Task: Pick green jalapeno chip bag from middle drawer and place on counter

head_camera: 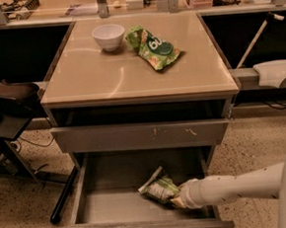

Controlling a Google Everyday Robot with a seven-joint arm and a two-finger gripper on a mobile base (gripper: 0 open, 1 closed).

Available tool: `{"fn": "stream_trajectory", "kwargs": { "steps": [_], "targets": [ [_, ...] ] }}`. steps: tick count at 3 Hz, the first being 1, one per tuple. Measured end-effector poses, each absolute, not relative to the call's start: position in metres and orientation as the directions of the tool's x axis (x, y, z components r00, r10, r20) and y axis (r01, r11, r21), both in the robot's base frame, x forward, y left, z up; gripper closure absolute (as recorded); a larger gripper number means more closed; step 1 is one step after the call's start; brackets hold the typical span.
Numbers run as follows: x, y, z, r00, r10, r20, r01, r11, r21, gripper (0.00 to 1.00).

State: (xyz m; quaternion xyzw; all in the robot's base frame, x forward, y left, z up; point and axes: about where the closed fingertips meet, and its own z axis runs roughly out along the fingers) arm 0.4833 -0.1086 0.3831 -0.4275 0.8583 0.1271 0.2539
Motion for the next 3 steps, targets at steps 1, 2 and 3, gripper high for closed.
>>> {"fn": "stream_trajectory", "kwargs": {
  "steps": [1,2,3],
  "targets": [
    [0.482,-0.127,0.448,-0.499,-0.691,-0.523,-0.799,0.6,-0.031,1.0],
    [0.472,-0.149,0.52,-0.505,-0.723,-0.472,-0.8,0.597,-0.059,1.0],
    [0.48,-0.176,0.612,-0.508,-0.736,-0.447,-0.775,0.617,-0.135,1.0]
  ]
}}
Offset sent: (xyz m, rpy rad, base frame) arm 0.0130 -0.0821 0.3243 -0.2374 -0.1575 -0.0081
